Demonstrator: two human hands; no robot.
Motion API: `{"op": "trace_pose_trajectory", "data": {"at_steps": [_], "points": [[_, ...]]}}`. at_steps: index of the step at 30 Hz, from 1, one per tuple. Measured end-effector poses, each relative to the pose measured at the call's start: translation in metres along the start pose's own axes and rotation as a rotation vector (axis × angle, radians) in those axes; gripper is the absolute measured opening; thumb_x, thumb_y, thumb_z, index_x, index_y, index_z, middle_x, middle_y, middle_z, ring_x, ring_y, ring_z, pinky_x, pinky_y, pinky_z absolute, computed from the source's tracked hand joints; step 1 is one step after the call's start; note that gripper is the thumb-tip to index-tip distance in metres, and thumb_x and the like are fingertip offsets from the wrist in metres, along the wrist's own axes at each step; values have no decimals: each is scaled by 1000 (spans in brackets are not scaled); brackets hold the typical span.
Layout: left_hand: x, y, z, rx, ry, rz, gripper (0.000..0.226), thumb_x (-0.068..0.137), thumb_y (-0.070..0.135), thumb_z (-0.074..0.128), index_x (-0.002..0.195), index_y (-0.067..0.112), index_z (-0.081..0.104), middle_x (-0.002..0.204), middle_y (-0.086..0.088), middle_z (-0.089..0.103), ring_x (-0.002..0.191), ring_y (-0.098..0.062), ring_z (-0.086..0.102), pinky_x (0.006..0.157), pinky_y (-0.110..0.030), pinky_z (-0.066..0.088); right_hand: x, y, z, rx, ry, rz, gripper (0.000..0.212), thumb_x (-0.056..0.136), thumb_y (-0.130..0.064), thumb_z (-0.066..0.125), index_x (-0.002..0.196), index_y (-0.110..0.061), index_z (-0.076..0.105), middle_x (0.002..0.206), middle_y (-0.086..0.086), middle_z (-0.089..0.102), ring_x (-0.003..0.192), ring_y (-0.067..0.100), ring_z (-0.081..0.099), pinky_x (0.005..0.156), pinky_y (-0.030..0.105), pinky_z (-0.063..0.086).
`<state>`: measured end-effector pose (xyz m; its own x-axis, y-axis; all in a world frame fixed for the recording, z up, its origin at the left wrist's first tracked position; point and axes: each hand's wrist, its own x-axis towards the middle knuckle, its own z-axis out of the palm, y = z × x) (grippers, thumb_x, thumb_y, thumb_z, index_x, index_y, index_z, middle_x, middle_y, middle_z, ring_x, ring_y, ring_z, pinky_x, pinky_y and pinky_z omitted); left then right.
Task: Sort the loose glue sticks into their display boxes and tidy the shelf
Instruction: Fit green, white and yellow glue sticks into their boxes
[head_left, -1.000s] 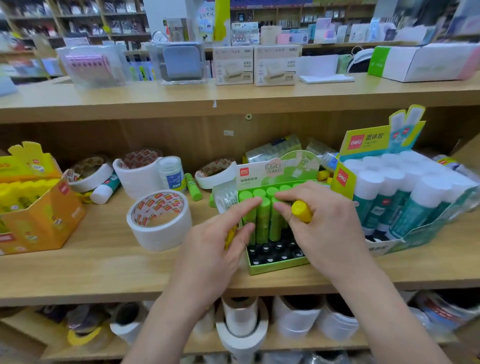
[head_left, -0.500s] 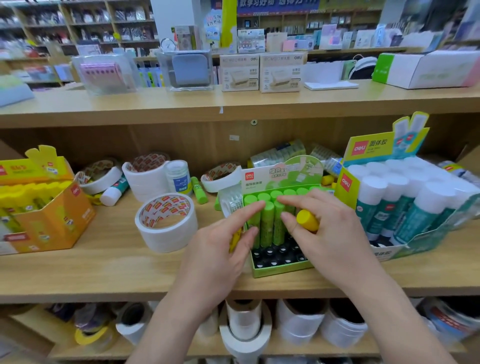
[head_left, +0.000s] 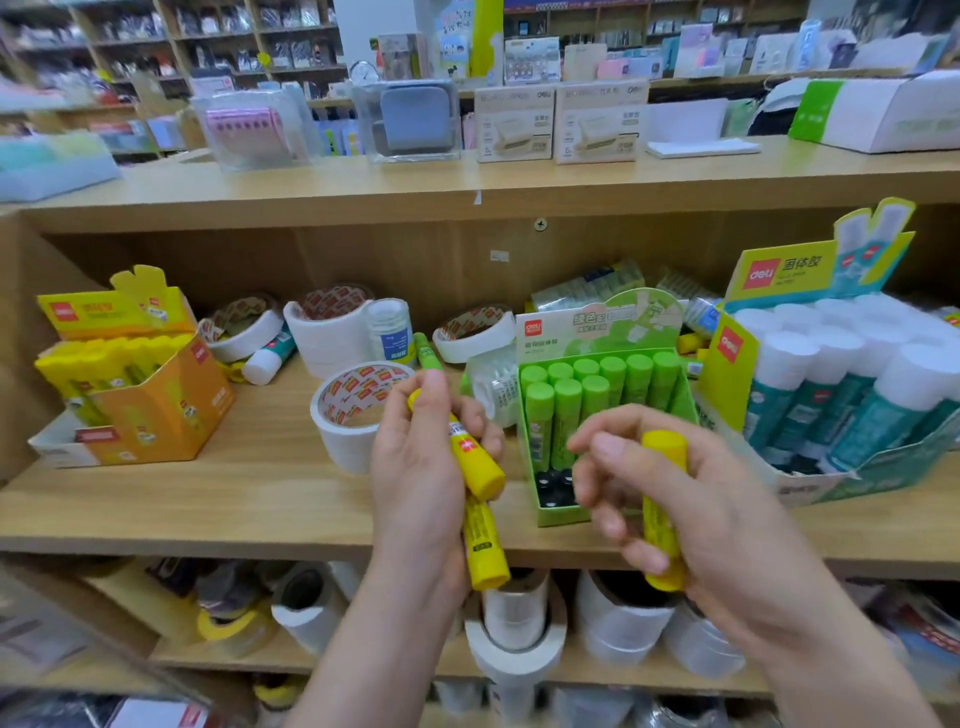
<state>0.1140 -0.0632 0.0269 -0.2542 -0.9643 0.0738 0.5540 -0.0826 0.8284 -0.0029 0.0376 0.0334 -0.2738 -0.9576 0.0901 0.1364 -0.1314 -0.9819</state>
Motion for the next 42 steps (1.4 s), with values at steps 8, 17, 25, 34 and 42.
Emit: {"op": "trace_pose_trajectory", "data": {"at_steps": [8, 17, 25, 34, 42], "points": [[-4, 10, 11, 12, 156, 226, 12, 103, 19, 40, 92, 13, 42, 57, -2, 46, 48, -14, 48, 42, -22, 40, -3, 13, 26, -230, -158, 91, 40, 65, -31, 80, 98, -25, 59, 70, -1, 65, 59, 9, 54, 55, 19, 44], [9, 38, -13, -170, 3, 211, 18, 102, 13, 37, 92, 16, 52, 69, -2, 51, 59, -13, 52, 57, -27, 49, -6, 7, 24, -95, 157, -43, 14, 89, -5, 60, 85, -14, 71, 58, 10, 58, 46, 15, 47, 36, 16, 32], [-20, 32, -22, 308, -237, 55, 38, 88, 45, 43, 85, 15, 65, 50, 2, 31, 38, -10, 25, 38, -14, 16, -10, 5, 24, 160, 217, 33, 27, 91, -4, 48, 76, -9, 70, 57, 10, 52, 44, 13, 39, 31, 18, 23], [-28, 21, -26, 124, -397, -92, 24, 86, 34, 55, 90, 15, 70, 55, -10, 54, 38, -12, 40, 32, -15, 24, -10, 7, 24, 275, 141, 21, 17, 67, -22, 63, 77, -13, 74, 59, 9, 50, 46, 13, 39, 32, 18, 23], [-41, 11, -34, 212, -524, -134, 27, 81, 10, 69, 105, 16, 58, 64, -6, 58, 40, -10, 44, 36, -13, 30, -1, 14, 29, 206, 0, -85, 49, 58, -47, 85, 94, -15, 75, 74, 9, 67, 54, 19, 40, 38, 19, 28]]}}
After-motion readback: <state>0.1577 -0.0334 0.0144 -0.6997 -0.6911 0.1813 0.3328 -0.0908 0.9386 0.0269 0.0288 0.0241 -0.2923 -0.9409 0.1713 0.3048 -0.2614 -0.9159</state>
